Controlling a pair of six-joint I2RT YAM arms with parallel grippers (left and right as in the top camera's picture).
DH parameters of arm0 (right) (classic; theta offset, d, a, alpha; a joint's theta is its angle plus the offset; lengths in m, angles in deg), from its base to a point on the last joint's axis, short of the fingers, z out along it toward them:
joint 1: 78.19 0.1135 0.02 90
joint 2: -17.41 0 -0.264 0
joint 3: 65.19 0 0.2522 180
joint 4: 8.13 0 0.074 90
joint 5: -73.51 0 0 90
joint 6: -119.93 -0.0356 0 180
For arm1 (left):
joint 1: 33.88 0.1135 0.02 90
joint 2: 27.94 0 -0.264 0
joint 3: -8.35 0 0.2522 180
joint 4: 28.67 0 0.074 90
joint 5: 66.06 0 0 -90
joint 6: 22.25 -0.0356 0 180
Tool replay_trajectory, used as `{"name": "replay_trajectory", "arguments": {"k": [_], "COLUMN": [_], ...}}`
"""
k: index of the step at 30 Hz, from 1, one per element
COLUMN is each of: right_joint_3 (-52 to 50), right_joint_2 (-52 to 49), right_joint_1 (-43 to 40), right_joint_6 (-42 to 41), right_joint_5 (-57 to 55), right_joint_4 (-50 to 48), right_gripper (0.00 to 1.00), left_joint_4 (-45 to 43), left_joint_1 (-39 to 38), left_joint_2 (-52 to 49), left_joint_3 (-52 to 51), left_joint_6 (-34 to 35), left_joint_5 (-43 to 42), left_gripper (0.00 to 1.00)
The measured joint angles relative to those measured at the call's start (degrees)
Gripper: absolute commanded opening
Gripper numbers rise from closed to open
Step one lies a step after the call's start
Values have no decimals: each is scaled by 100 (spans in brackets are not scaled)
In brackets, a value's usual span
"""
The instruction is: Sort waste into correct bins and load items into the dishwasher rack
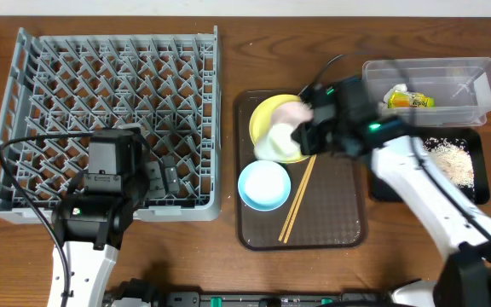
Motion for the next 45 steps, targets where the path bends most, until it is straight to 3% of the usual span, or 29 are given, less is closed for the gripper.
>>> {"name": "replay_trajectory", "arguments": {"k": [9, 16, 20, 32, 37, 45], "right_joint_3": [70, 70, 70, 70, 70, 70], "right_joint_2": [61, 50, 4, -15, -15, -15], "right_joint_1": [-780, -785, -785, -756, -754, -752], "right_joint_6": [-313, -463, -603, -866, -883, -938], "right_joint_5": [1996, 3560, 4116, 4811, 4920, 5021], "right_joint_4": [-479, -1182, -1602, -2059, -2087, -2138], "right_gripper": [1, 1, 1, 1, 1, 1], "left_joint_4": [-1539, -3753, -4752, -6900, -7095, -7099], "left_joint_1": [-7, -31, -166, -1075, -1093, -1086], "left_joint_2": [-656, -1818, -2262, -2511, -2514, -2518], "left_joint_3": [13, 20, 28, 28, 28, 28], "left_joint_6": [730, 1700, 2369, 4041, 4489, 4645], "left_joint_5": [-2798, -5705, -6714, -7462, -7475, -7493], "left_gripper": [100, 100, 100, 98, 87, 66]}}
